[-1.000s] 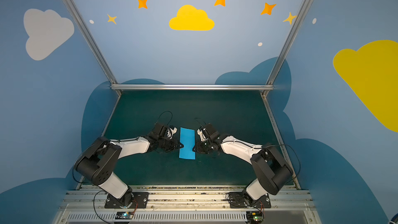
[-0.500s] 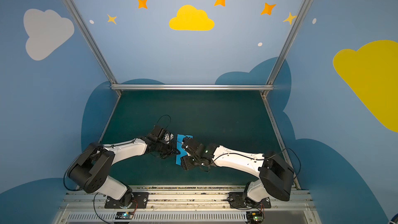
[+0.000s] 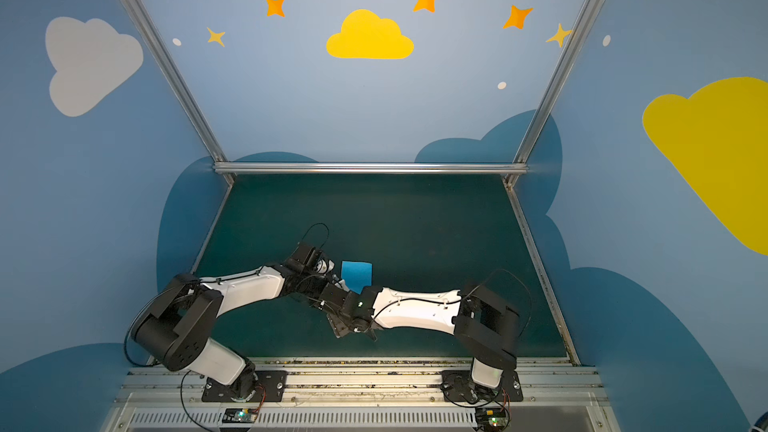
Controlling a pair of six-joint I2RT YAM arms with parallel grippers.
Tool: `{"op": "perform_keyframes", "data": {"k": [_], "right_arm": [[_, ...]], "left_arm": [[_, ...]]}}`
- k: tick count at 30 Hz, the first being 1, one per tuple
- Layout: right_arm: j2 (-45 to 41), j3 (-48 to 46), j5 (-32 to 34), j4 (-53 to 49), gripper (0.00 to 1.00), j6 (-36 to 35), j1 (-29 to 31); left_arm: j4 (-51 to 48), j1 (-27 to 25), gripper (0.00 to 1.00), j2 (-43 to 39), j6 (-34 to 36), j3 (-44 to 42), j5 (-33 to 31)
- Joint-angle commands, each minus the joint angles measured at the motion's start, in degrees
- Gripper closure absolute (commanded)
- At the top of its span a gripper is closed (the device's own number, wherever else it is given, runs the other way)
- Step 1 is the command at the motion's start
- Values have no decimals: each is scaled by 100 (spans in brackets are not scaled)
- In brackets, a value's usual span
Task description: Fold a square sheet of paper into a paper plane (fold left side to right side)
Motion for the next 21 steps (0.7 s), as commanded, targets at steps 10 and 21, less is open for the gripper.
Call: {"op": "perform_keyframes", "data": {"k": [10,21], "right_arm": [[-92,118,315,-239,54,19,-110],[-110,113,24,-188,81,-83,-216]], "left_arm": [[-87,23,96,27,78,50,38],[-103,37,96,89,117,92,35]]}}
